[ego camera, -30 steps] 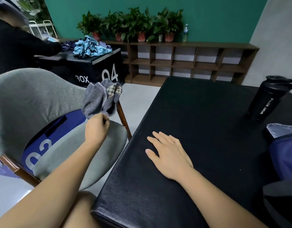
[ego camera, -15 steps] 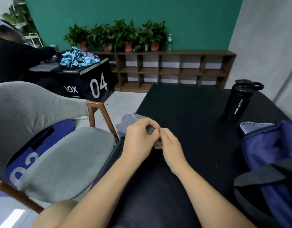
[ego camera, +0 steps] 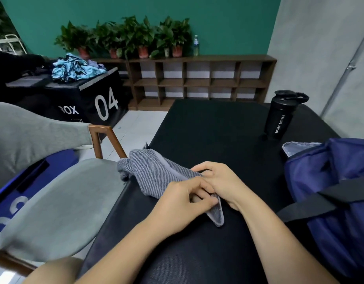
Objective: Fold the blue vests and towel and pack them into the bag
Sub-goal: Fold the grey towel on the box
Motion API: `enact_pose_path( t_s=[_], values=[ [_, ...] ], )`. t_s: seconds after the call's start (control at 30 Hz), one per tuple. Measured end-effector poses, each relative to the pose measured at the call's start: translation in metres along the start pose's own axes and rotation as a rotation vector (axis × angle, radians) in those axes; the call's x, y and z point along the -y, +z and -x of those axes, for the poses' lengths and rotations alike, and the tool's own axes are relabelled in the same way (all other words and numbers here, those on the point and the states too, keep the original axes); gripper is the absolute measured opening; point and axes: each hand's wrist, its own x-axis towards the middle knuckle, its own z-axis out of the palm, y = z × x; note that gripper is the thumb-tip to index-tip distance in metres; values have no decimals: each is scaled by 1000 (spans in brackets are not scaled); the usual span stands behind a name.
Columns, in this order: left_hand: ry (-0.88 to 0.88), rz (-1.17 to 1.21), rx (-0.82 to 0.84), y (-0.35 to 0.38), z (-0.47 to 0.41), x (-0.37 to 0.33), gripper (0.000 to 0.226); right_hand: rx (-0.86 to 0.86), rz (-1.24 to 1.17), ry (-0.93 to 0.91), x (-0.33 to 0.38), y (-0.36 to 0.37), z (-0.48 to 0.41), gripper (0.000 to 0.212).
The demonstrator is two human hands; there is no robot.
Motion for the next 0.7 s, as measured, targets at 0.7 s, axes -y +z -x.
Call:
enact_pose_path(
  t_s=[0.7],
  values=[
    [-290,-665,-258,-58,-23,76,62,89,701,30,1,-28,132,24]
  ],
)
